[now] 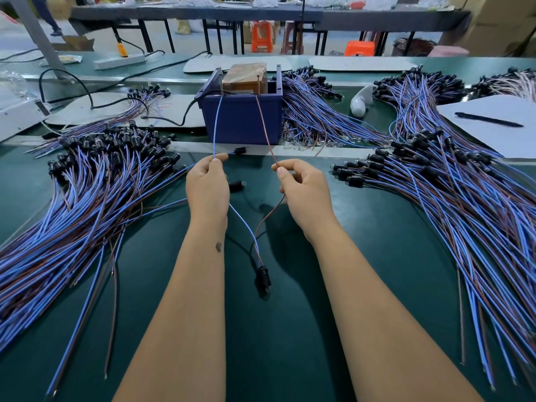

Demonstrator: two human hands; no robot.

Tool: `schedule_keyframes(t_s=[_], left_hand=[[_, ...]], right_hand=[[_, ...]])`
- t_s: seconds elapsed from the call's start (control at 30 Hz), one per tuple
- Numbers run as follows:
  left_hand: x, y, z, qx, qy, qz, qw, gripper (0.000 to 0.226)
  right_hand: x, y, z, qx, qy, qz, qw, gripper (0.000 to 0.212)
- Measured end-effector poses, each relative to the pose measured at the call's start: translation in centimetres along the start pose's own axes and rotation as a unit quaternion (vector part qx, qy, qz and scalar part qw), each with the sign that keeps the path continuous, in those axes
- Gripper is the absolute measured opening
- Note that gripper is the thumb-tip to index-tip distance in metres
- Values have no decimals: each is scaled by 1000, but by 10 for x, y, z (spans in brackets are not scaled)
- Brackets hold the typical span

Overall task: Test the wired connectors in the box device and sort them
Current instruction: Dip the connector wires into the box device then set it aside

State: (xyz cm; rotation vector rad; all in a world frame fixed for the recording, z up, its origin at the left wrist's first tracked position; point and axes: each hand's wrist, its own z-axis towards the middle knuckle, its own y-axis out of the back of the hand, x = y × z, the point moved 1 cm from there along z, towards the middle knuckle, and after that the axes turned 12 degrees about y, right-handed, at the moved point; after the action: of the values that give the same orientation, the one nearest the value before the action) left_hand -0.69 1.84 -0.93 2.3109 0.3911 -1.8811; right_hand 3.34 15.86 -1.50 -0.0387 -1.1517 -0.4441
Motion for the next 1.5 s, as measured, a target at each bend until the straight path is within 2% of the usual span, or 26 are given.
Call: schedule_keyframes(t_s=[0.97,1.5], left_hand=[[2,-4,3,25,-14,40,999,29],[3,-4,5,25,-8,44,999,30]], right_hand=[[-2,-2,1,3,-16,-3,1000,17],[4,2,0,-29,-17,-2,999,15]])
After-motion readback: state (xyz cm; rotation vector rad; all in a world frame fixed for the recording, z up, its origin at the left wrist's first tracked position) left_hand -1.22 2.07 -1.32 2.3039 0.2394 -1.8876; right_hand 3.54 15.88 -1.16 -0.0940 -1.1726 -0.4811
